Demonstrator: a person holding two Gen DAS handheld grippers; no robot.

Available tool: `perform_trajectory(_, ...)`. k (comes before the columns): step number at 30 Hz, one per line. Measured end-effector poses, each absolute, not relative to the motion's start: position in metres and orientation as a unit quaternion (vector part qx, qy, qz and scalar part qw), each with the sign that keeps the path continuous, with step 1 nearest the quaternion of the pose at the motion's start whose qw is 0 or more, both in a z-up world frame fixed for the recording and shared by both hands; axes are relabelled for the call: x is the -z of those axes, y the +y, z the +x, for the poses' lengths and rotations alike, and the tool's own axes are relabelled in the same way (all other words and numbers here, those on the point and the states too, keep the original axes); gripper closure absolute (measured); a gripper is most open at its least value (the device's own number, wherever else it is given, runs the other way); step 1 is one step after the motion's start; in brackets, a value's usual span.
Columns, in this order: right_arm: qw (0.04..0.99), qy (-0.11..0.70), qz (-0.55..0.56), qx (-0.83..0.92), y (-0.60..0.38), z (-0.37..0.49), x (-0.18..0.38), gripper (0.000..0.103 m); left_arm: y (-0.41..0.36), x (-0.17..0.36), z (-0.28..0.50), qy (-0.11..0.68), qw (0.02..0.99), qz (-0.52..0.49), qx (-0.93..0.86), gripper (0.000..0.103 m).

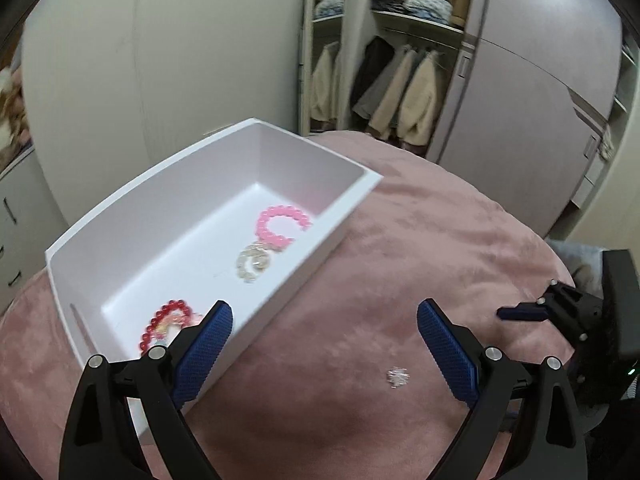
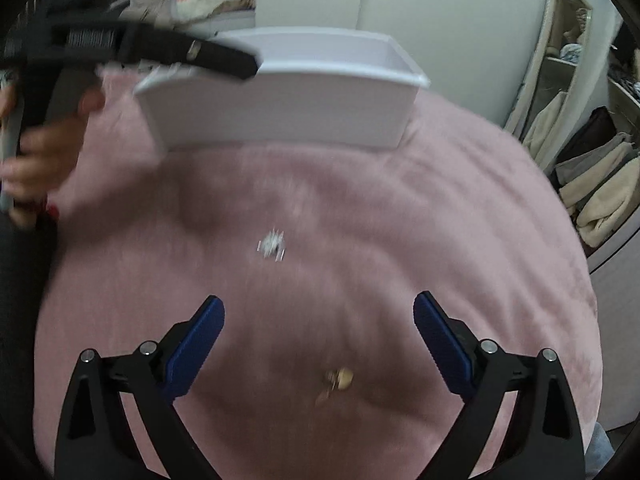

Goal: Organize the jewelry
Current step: 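Move both tools to the bed and grasp the silver spiky charm with the left tool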

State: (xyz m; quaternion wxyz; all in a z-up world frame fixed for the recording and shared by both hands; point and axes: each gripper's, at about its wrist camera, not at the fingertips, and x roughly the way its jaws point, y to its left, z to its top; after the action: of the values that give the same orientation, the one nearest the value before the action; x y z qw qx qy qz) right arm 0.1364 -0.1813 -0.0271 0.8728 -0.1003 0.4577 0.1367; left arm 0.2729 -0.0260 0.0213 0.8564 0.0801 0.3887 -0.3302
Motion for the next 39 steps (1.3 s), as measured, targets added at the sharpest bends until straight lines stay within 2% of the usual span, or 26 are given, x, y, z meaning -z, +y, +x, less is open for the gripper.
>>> perform_trajectory(7, 0.857, 0.487, -0.109, -0.128, -0.192, 0.119, 0.038, 0.011, -0.061, -0.012, 0.256, 0.397, 0.842, 0.132, 0.340, 0.008)
perform_trajectory(8, 0.855, 0.491, -0.116, -0.121, -0.190, 0.118, 0.040, 0.012, -0.068, -0.010, 0.252, 0.398, 0.841, 0.141, 0.340, 0.008)
perform_trajectory(11, 0.851, 0.498, -0.113, -0.126, -0.193, 0.113, 0.044, 0.027, -0.083, -0.006, 0.245, 0.403, 0.834, 0.153, 0.343, 0.008)
perform_trajectory(12, 0.850, 0.500, -0.109, -0.128, -0.194, 0.112, 0.045, 0.028, -0.088, -0.004, 0.243, 0.407, 0.831, 0.157, 0.345, 0.008)
perform_trajectory(15, 0.845, 0.507, -0.108, -0.132, -0.191, 0.108, 0.054, 0.028, -0.101, 0.008, 0.237, 0.413, 0.824, 0.181, 0.343, 0.009)
perform_trajectory(18, 0.838, 0.519, -0.112, -0.124, -0.189, 0.111, 0.064, 0.027, -0.113, 0.025, 0.230, 0.421, 0.806, 0.209, 0.361, 0.022)
perform_trajectory(23, 0.835, 0.525, -0.113, -0.120, -0.189, 0.110, 0.069, 0.024, -0.131, 0.055, 0.216, 0.421, 0.783, 0.287, 0.357, 0.022)
perform_trajectory(25, 0.835, 0.525, -0.117, -0.114, -0.188, 0.109, 0.070, 0.020, -0.132, 0.065, 0.216, 0.426, 0.776, 0.299, 0.358, 0.022)
perform_trajectory(30, 0.835, 0.526, -0.115, -0.113, -0.189, 0.109, 0.075, 0.019, -0.128, 0.084, 0.230, 0.455, 0.758, 0.298, 0.360, 0.023)
perform_trajectory(33, 0.836, 0.526, -0.113, -0.112, -0.192, 0.107, 0.077, 0.019, -0.126, 0.085, 0.237, 0.460, 0.758, 0.287, 0.364, 0.032)
perform_trajectory(35, 0.836, 0.525, -0.111, -0.111, -0.192, 0.108, 0.077, 0.019, -0.122, 0.083, 0.242, 0.463, 0.759, 0.276, 0.366, 0.046)
perform_trajectory(36, 0.837, 0.524, -0.112, -0.110, -0.192, 0.108, 0.077, 0.025, -0.120, 0.082, 0.244, 0.464, 0.760, 0.273, 0.364, 0.052)
perform_trajectory(37, 0.837, 0.523, -0.111, -0.114, -0.191, 0.107, 0.077, 0.028, -0.118, 0.081, 0.246, 0.461, 0.764, 0.272, 0.361, 0.065)
perform_trajectory(38, 0.837, 0.523, -0.111, -0.117, -0.190, 0.109, 0.079, 0.032, -0.118, 0.081, 0.248, 0.461, 0.763, 0.271, 0.362, 0.072)
perform_trajectory(39, 0.837, 0.522, -0.114, -0.118, -0.189, 0.109, 0.079, 0.035, -0.117, 0.081, 0.248, 0.461, 0.762, 0.270, 0.365, 0.074)
